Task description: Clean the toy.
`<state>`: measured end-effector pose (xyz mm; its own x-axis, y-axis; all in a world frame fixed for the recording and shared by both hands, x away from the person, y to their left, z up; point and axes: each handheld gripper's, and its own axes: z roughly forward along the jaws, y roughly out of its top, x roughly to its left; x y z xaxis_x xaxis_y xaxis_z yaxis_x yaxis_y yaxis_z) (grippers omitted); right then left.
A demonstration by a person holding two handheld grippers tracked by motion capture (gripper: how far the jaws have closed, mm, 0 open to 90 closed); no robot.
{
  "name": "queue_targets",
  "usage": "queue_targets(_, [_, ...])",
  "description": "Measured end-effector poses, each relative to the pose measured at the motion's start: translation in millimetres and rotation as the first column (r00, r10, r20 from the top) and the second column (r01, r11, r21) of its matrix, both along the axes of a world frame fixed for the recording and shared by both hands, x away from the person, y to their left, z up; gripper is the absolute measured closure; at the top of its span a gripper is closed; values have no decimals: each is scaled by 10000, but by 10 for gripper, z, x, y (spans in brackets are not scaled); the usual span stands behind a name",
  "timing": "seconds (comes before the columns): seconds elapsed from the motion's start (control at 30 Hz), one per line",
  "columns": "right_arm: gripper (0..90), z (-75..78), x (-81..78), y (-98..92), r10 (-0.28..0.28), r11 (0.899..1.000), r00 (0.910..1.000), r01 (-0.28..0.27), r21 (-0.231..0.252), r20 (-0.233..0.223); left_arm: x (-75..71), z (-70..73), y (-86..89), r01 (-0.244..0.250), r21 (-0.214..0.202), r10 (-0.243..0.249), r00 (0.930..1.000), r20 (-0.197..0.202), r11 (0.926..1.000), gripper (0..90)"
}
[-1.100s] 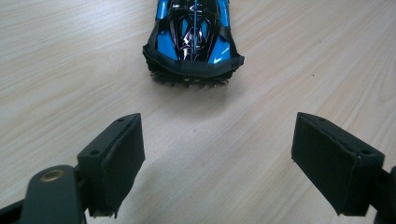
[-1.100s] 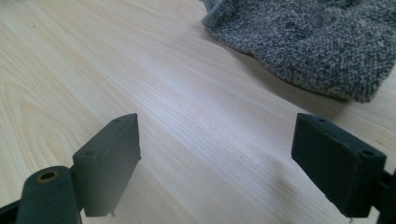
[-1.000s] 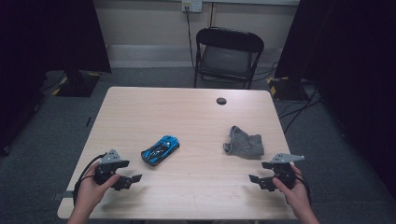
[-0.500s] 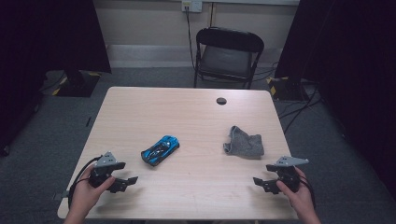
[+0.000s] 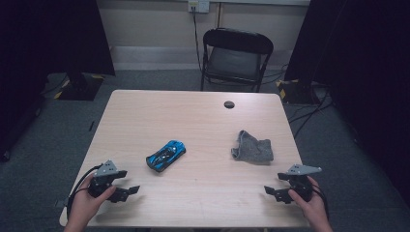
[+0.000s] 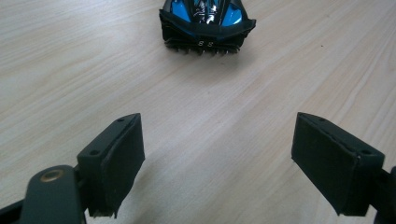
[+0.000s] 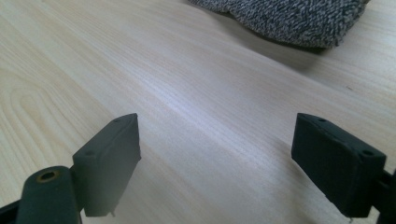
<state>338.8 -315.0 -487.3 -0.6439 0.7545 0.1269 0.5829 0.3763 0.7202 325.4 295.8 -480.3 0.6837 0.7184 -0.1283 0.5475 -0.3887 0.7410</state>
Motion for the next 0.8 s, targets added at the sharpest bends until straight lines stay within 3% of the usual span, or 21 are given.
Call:
queue_targets(0.5, [154, -57, -17, -36, 44, 9998, 10000, -43, -179, 28, -31, -55, 82, -11, 213, 10, 10000, 66, 9998, 170])
queue_targets(0.8, [154, -88, -23, -70, -85, 9997, 9996, 91, -221, 268, -29, -97, 93, 3, 437, -8, 9999, 122, 9990, 171])
